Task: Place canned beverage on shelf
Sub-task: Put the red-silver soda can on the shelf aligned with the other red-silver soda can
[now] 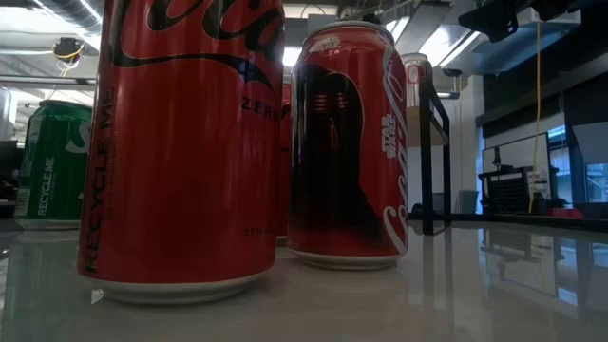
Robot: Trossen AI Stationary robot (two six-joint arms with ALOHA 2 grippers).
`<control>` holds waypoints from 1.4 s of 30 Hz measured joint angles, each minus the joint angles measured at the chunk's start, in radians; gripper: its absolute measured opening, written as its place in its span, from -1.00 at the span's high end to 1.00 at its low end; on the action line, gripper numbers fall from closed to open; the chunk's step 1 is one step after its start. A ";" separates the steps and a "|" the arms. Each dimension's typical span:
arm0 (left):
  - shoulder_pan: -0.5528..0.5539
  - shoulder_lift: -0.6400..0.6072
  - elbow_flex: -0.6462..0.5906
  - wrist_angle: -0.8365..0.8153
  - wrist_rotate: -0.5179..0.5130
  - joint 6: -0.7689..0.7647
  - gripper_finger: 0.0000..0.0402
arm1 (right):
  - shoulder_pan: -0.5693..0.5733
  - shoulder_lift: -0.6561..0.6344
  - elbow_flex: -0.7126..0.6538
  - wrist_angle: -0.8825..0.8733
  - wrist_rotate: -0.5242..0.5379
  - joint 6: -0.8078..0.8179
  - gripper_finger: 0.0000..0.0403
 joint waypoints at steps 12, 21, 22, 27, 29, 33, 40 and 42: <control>-0.028 0.087 0.000 -0.002 -0.060 0.002 -0.67 | 0.000 0.000 0.000 0.000 0.000 0.000 -0.95; -0.055 0.161 0.000 -0.003 -0.075 0.047 -0.67 | 0.000 0.000 0.000 0.000 0.000 0.000 -0.94; -0.056 0.165 0.000 -0.003 -0.076 0.055 -0.67 | 0.000 0.000 0.000 0.000 0.000 0.000 -0.95; -0.056 0.176 0.000 0.004 -0.091 0.055 -0.67 | 0.000 0.000 0.000 0.000 0.000 0.000 -0.95; -0.056 0.176 0.000 0.006 -0.109 0.055 -0.67 | 0.000 0.000 0.000 0.000 0.000 0.000 -0.94; -0.055 0.176 0.000 0.006 -0.123 0.054 -0.67 | 0.000 0.000 0.000 0.000 0.000 0.000 -0.94; -0.054 0.176 0.000 0.006 -0.128 0.046 -0.67 | 0.000 0.000 0.000 0.000 0.000 0.000 -0.95; -0.053 0.176 0.000 0.006 -0.129 0.036 -0.67 | 0.000 0.000 0.000 0.000 0.000 0.000 -0.95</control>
